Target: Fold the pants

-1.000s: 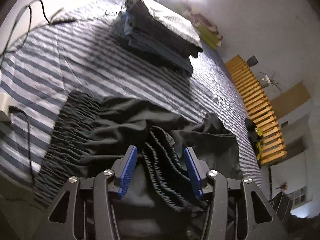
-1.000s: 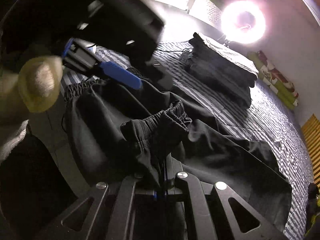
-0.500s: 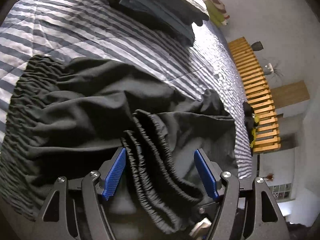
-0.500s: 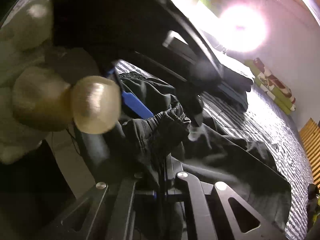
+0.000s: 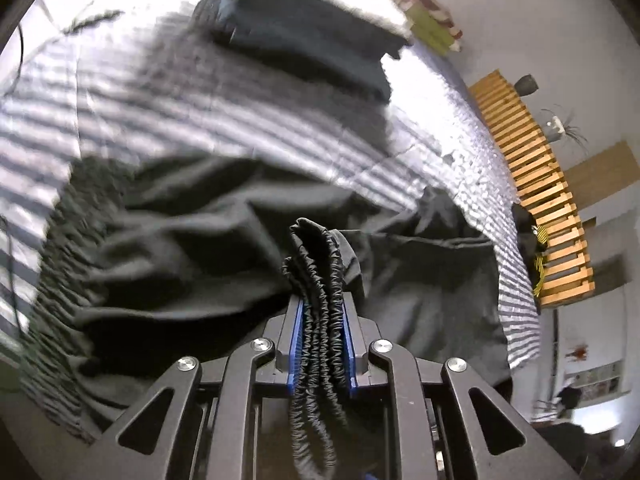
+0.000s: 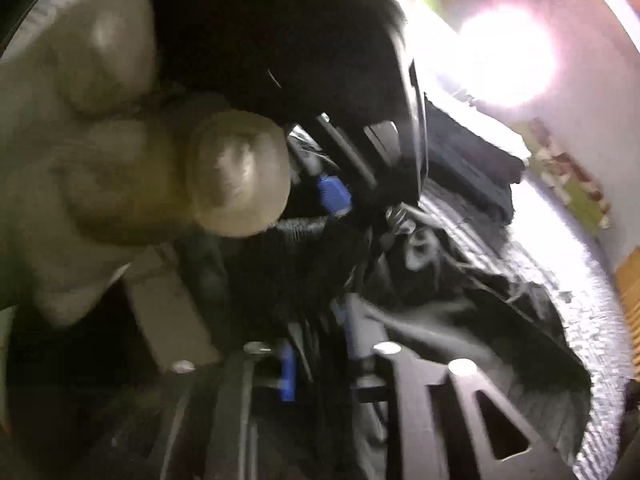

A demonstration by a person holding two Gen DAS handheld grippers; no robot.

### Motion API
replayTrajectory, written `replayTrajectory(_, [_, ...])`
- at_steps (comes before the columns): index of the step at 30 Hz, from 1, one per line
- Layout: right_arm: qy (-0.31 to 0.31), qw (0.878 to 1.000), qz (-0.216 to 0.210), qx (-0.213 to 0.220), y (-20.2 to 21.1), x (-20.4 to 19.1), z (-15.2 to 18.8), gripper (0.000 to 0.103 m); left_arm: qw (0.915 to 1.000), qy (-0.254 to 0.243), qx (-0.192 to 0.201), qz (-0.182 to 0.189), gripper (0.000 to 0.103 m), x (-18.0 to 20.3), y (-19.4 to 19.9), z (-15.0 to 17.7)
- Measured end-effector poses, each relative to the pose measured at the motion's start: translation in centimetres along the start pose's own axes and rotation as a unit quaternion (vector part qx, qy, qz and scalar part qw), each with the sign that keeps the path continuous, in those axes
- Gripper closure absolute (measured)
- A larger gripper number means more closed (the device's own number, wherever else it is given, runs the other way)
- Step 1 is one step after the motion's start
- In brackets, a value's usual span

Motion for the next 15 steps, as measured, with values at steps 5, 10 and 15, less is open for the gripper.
replayTrajectory(5, [-0.067, 0.994, -0.086, 0.008, 4.0, 6.2, 2.9, 0.064, 0.9980, -0.023, 0.059, -0.007, 0.086, 1.3, 4.0, -0.8])
replayTrajectory(10, [-0.217, 0.974, -0.056, -0.023, 5.7, 17.0, 9.1, 0.064, 0.9958, -0.011, 0.082, -0.039, 0.086, -1.1, 6.1, -2.1])
replayTrajectory(15, [-0.294, 0.953, -0.008, -0.069, 5.4, 23.3, 14.5, 0.064, 0.9971, 0.033, 0.036, -0.058, 0.086, -4.9, 3.3, -2.7])
Point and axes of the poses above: each gripper's, at about its wrist camera, not at the fingertips, and y roughly against the way its jaws point, x to its right, z to its underside, the point moved 2 cm from there along -y, roughly the way its jaws point, and after that the axes turned 9 degrees about -x, right-handed, at the moved point
